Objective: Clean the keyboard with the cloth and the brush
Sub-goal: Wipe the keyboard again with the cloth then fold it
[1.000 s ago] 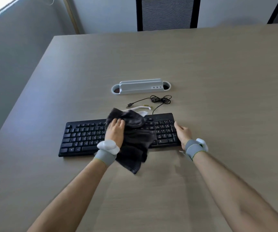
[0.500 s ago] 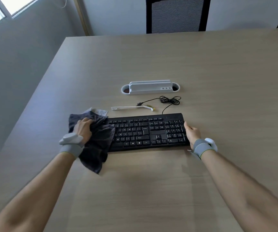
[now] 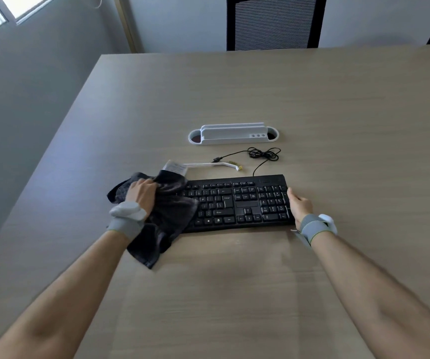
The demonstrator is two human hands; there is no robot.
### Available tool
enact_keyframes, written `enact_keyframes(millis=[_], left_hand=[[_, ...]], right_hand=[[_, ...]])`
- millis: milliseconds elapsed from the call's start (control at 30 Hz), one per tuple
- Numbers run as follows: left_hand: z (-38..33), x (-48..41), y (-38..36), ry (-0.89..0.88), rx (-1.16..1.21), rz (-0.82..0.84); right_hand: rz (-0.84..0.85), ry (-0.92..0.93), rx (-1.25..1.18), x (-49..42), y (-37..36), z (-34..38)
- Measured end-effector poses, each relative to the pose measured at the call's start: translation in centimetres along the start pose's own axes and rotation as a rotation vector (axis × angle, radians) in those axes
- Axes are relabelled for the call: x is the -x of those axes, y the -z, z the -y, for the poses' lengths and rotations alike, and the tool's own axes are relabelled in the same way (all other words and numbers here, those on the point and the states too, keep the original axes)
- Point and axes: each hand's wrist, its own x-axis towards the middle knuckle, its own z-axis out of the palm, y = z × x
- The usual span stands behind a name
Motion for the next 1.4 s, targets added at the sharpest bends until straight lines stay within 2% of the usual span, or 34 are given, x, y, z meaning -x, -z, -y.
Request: enact_keyframes(millis=[133, 267, 433, 633, 833, 967, 1067, 1167, 1267, 1400], left_hand=[[4.5, 1.0, -0.7, 0.152, 0.157, -0.020], [4.9, 2.0, -0.7, 0.211, 0.310, -0.034], [3.6, 3.7, -1.1, 0.065, 0.271, 0.048], [-0.7, 4.0, -0.8, 0.119, 0.263, 0.019], [-6.7, 2.8, -0.6, -0.015, 0.315, 0.092], [-5.9, 4.0, -0.1, -0.148, 0.365, 0.167], [-2.6, 5.1, 0.5, -0.164, 0.286, 0.065], [1.6, 6.3, -0.6, -0.072, 0.118, 0.014], [2.4, 7.5, -2.5, 0.048, 0.281, -0.056], [-0.2, 7.5, -4.3, 0.071, 0.510, -0.216]], right_hand=[[-0.011, 0.008, -0.005, 0.2, 0.1, 0.1], [-0.016, 0.019, 0.005, 0.3, 0.0, 0.0], [-0.015, 0.008, 0.030, 0.2, 0.1, -0.1], [-0.023, 0.010, 0.046, 0.6, 0.2, -0.1], [-0.015, 0.013, 0.063, 0.8, 0.3, -0.2], [-0.041, 0.000, 0.036, 0.9, 0.2, -0.2], [-0.037, -0.001, 0.046, 1.0, 0.4, -0.4], [-0.031, 0.010, 0.039, 0.6, 0.2, -0.4], [-0.032, 0.011, 0.028, 0.4, 0.1, -0.6], [-0.043, -0.019, 0.023, 0.5, 0.3, -0.5]])
